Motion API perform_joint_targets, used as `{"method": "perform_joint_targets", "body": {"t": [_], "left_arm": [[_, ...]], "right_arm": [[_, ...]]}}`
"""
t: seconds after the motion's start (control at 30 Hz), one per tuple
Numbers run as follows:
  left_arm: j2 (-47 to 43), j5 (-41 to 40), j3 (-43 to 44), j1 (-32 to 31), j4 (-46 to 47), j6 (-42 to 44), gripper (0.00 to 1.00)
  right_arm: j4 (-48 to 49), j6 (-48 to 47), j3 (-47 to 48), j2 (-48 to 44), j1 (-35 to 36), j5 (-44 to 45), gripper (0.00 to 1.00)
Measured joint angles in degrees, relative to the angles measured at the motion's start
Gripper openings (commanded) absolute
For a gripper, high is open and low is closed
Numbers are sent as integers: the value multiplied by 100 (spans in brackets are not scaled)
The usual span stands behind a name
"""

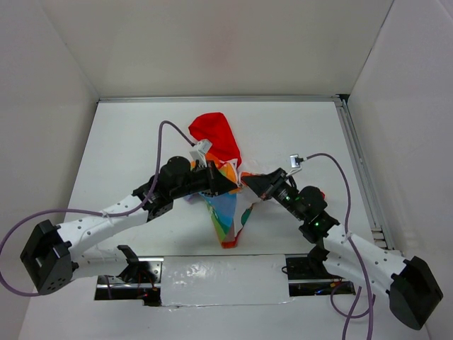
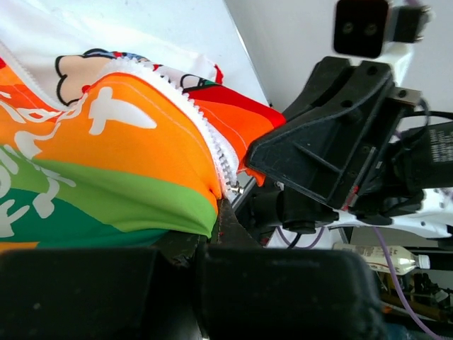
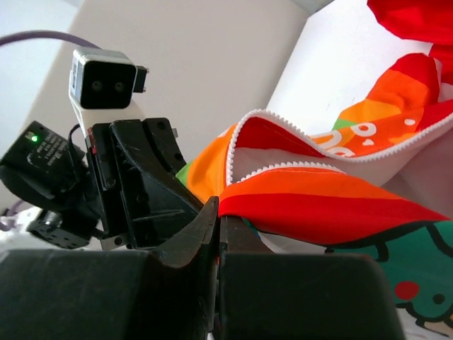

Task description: Zip up the jacket

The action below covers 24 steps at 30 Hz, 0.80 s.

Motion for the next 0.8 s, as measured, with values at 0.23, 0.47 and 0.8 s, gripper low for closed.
{"method": "perform_joint_targets", "body": {"t": [0.23,0.47,0.8], "left_arm": [[42,-258,216,-4,-354,127,0],[42,-431,420,-26,-610,170,0],[-57,-446,424,-28,-693,321,0]], "right_arm": [[-796,-850,732,127,-59,-769,30],[-1016,-1298,839,127,-57,-1384,31],[-1456,-1443,839,157,-57,-1213,24]]}}
